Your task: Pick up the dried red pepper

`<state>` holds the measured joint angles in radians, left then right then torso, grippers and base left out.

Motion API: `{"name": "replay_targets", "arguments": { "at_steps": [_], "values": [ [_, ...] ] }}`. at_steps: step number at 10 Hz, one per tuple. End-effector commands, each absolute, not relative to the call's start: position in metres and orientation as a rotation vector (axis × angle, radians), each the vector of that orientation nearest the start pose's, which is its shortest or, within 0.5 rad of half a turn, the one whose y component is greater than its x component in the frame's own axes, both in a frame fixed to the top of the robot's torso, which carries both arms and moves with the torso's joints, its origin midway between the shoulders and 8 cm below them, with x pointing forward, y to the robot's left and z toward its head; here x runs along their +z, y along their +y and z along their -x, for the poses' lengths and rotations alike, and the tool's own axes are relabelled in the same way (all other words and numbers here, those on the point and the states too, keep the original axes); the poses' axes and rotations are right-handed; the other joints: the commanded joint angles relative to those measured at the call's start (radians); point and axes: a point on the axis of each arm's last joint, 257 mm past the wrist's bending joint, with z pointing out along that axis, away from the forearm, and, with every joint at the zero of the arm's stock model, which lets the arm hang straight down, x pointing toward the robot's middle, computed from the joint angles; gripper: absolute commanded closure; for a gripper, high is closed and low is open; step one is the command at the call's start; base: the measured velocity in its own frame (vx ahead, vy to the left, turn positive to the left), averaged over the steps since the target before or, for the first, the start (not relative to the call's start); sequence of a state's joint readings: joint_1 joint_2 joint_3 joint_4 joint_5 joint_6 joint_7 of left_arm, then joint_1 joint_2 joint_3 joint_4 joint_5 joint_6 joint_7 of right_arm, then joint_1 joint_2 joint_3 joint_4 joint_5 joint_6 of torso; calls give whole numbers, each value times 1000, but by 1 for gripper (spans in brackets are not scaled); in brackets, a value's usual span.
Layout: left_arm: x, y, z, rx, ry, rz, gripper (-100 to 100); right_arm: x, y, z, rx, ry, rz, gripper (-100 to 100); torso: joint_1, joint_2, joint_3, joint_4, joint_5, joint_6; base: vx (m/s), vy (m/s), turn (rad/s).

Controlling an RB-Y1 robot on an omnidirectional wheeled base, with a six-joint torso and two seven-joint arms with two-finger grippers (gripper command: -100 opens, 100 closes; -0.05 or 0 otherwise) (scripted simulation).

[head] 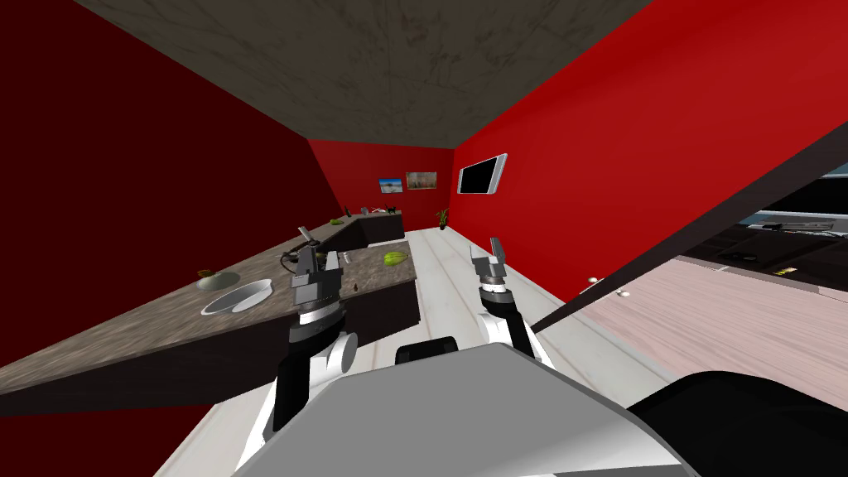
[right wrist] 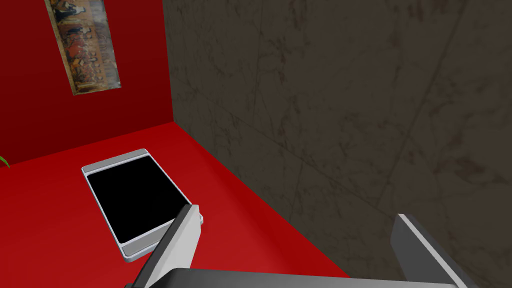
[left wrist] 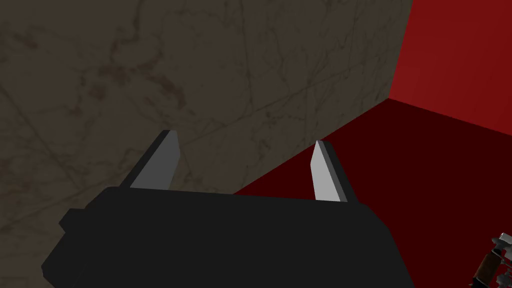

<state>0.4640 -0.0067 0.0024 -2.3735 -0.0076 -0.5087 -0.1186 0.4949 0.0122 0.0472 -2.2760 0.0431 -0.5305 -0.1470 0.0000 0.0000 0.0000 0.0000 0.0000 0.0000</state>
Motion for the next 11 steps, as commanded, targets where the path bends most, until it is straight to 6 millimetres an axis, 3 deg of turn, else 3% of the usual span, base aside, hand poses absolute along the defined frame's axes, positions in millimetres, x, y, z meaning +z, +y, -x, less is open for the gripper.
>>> {"name": "replay_targets", "arguments": {
  "at_steps": [1,8,11],
  "values": [
    [74,266,-327,-1230,576,498,-100,30,-258,-343,1469,569,-674,0,0,0,0,0,0,0,-7,11,-15],
    [40,247,-369,-1263,785,536,-100,30,-258,-343,1469,569,-674,0,6,2,1,0,1,0,-25,58,-35],
    [17,238,-394,-1279,887,595,-100,30,-258,-343,1469,569,-674,0,4,3,2,1,1,0,-49,71,-45]
  ]
}}
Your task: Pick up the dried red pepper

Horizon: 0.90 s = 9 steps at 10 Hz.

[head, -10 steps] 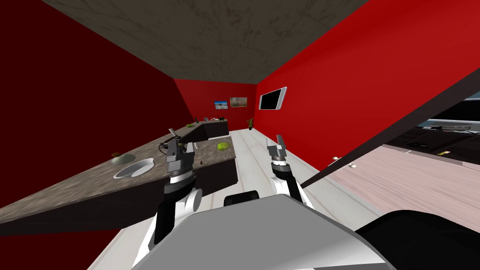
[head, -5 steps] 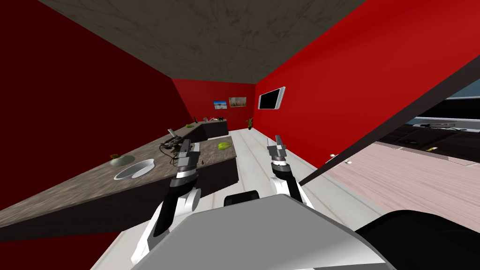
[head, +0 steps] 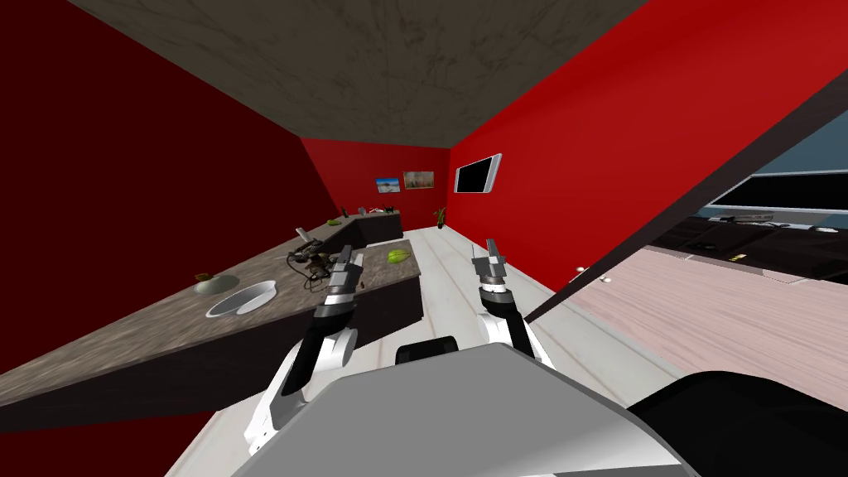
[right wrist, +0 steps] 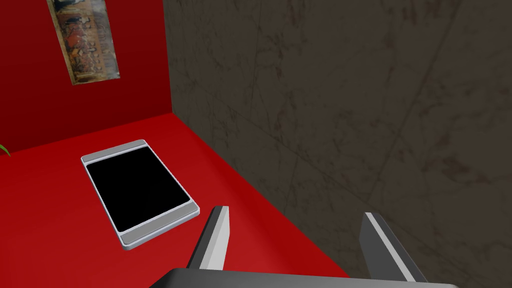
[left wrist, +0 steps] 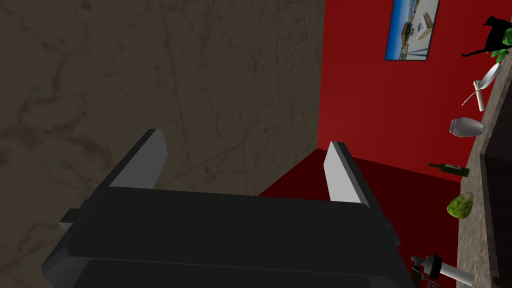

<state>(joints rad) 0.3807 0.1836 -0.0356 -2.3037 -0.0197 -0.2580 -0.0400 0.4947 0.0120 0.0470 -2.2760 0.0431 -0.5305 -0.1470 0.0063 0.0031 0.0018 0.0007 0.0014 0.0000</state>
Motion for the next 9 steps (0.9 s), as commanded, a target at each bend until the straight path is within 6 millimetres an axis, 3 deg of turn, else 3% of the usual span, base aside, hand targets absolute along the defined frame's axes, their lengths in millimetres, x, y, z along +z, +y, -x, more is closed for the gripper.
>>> {"name": "replay_targets", "arguments": {
  "at_steps": [1,9],
  "values": [
    [12,239,-397,-1272,902,611,-100,30,-258,-343,1469,569,-674,0,0,0,0,0,0,0,-44,86,-15],
    [-32,230,-433,-1267,1057,746,-100,30,-258,-343,1469,569,-674,0,-2,-2,-1,0,0,0,-33,62,-28]
  ]
}}
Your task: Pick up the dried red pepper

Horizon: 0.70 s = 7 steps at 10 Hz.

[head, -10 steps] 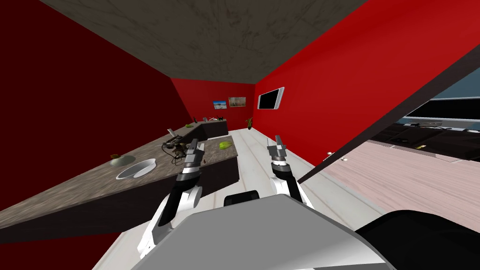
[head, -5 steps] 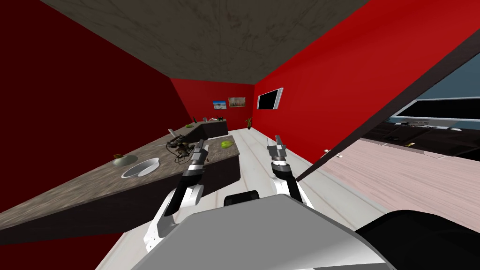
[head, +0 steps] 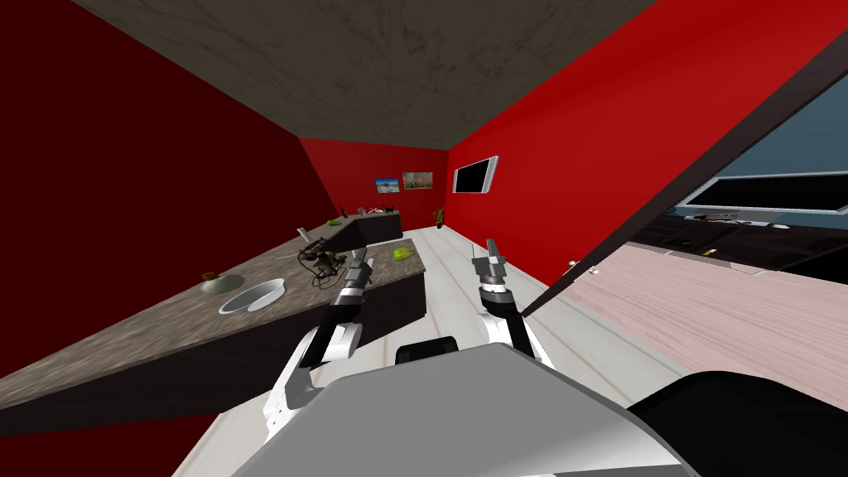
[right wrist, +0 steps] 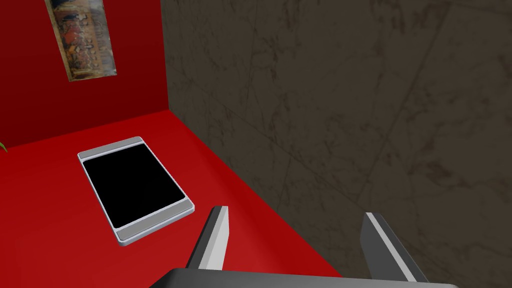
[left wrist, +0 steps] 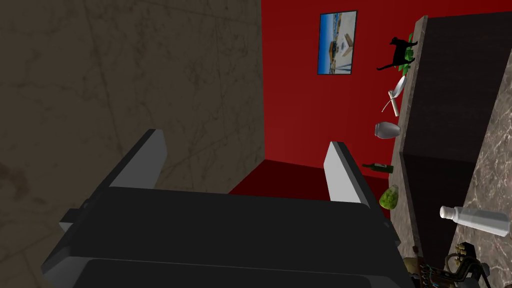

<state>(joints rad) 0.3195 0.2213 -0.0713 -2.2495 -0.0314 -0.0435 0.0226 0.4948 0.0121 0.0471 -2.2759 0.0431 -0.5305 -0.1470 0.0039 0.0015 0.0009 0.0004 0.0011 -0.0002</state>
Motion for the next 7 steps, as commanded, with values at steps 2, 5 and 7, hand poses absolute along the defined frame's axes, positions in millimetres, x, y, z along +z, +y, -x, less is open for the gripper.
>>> {"name": "replay_targets", "arguments": {
  "at_steps": [2,5,7],
  "values": [
    [-44,228,-441,-1262,1095,783,-100,30,-258,-343,1469,569,-674,0,1,1,0,0,0,0,-45,63,-35],
    [-65,224,-453,-1255,1159,848,-100,30,-258,-343,1469,569,-674,0,0,0,0,0,0,0,-34,65,-42],
    [-78,222,-459,-1243,1198,891,-100,30,-258,-343,1469,569,-674,0,0,0,0,0,0,0,-33,66,-44]
  ]
}}
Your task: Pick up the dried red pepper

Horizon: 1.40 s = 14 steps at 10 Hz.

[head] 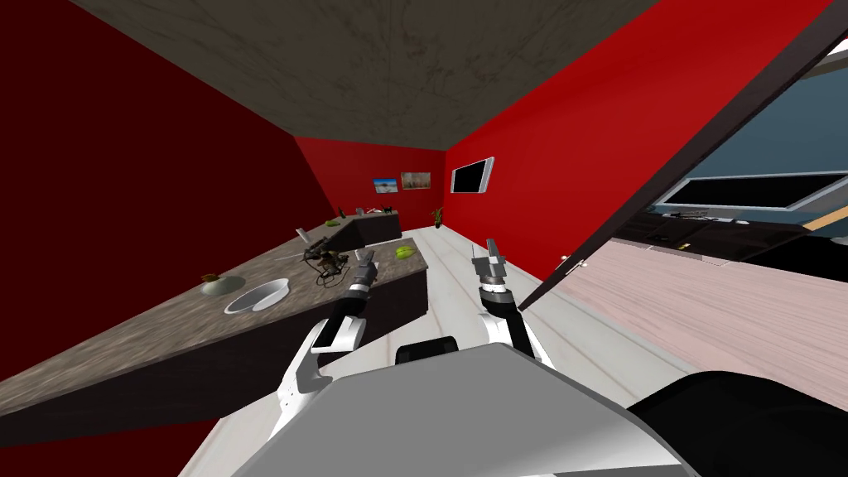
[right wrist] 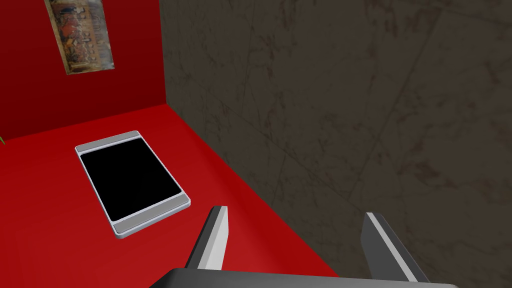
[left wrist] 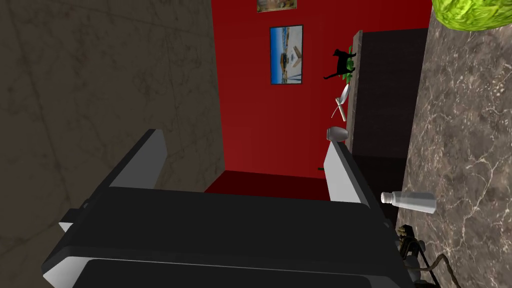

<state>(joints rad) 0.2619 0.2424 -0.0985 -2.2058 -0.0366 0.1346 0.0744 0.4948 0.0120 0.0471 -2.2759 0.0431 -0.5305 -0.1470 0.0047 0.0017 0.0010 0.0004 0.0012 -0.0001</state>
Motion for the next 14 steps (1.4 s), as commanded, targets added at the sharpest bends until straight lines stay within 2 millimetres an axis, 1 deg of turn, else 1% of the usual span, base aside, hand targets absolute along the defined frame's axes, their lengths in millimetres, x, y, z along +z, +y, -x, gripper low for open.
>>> {"name": "replay_targets", "arguments": {
  "at_steps": [1,2,3,5,6,7,8,9,10,12,13,14],
  "values": [
    [-81,223,-460,-1236,1206,900,-100,30,-258,-343,1469,569,-674,0,0,0,0,0,0,0,-27,61,-39],
    [-92,222,-464,-1230,1235,932,-100,30,-258,-343,1469,569,-674,0,-1,0,0,0,0,0,-23,59,-68],
    [-95,222,-465,-1224,1242,940,-100,30,-258,-343,1469,569,-674,0,-1,-1,0,0,0,0,-20,54,-43],
    [-117,220,-471,-1205,1299,1004,-100,30,-258,-343,1469,569,-674,0,0,-1,0,0,0,0,-24,78,-101],
    [-122,222,-472,-1192,1312,1020,-100,30,-258,-343,1469,569,-674,0,1,-1,0,0,0,0,-12,75,-51],
    [-134,221,-474,-1180,1339,1052,-100,30,-258,-343,1469,569,-674,0,0,-1,-1,0,0,0,-10,71,-96],
    [-136,222,-474,-1173,1346,1060,-100,30,-258,-343,1469,569,-674,0,0,-2,-1,0,0,0,-15,54,-45],
    [-148,222,-475,-1159,1373,1092,-100,30,-258,-343,1469,569,-674,0,-1,-2,-1,0,0,0,-12,59,-78],
    [-151,223,-475,-1152,1379,1100,-100,30,-258,-343,1469,569,-674,0,-1,-2,-1,0,0,0,-7,50,-58],
    [-177,225,-475,-1114,1436,1169,-100,30,-258,-343,1469,569,-674,0,-2,-2,-1,0,0,0,-7,62,-155],
    [-180,226,-475,-1104,1444,1179,-100,30,-258,-343,1469,569,-674,0,0,-2,-1,0,0,0,-5,73,-56],
    [-195,228,-474,-1078,1474,1218,-100,30,-258,-343,1469,569,-674,0,0,-2,-1,0,0,0,3,71,-100]
  ]
}}
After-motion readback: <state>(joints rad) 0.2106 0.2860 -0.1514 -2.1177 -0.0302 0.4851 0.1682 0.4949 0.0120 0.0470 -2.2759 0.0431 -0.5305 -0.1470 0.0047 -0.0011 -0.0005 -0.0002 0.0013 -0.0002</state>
